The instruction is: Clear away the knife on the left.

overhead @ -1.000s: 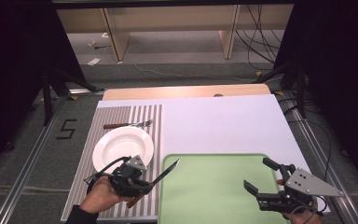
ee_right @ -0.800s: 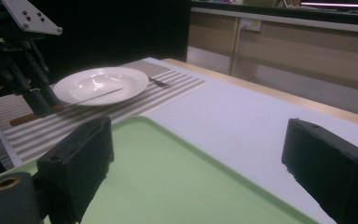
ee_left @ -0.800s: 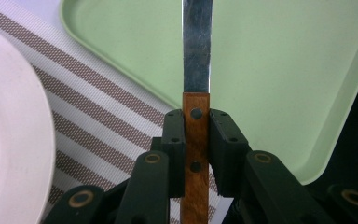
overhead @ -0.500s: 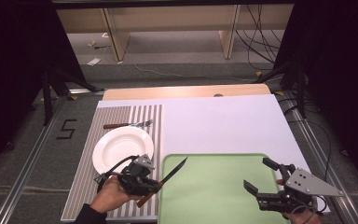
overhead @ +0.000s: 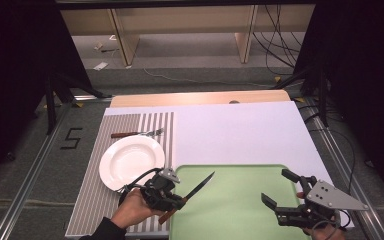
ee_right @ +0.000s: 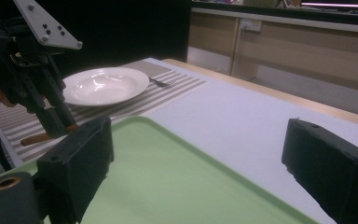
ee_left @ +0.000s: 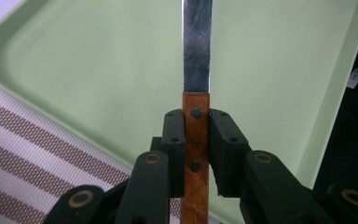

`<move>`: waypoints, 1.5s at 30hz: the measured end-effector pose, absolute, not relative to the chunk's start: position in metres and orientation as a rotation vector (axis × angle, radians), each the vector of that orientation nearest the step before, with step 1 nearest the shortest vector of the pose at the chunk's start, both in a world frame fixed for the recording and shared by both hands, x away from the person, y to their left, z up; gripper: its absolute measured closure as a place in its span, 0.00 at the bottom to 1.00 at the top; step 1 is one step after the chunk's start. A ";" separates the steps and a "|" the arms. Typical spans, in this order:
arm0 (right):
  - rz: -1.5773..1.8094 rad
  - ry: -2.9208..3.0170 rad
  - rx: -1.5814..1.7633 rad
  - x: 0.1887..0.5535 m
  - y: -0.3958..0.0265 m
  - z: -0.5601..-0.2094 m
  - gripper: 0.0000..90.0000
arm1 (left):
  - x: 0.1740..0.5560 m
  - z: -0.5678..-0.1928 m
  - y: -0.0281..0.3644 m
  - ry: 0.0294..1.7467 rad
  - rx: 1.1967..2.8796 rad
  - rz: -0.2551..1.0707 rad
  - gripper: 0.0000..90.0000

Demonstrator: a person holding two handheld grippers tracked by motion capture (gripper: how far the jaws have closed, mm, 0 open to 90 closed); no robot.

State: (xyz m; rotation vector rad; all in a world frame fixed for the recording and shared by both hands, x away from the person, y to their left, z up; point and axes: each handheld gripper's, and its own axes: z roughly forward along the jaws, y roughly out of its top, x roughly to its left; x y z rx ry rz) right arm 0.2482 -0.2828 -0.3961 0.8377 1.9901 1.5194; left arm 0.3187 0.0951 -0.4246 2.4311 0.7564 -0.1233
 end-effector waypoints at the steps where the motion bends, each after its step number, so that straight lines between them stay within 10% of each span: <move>1: 1.519 1.991 0.838 0.248 -0.283 -0.396 0.11 | 0.319 -0.425 0.093 0.748 2.436 -0.129 0.86; 45: 1.518 2.008 0.821 0.247 -0.281 -0.396 0.11 | 0.318 -0.458 0.029 0.742 2.566 -0.322 0.86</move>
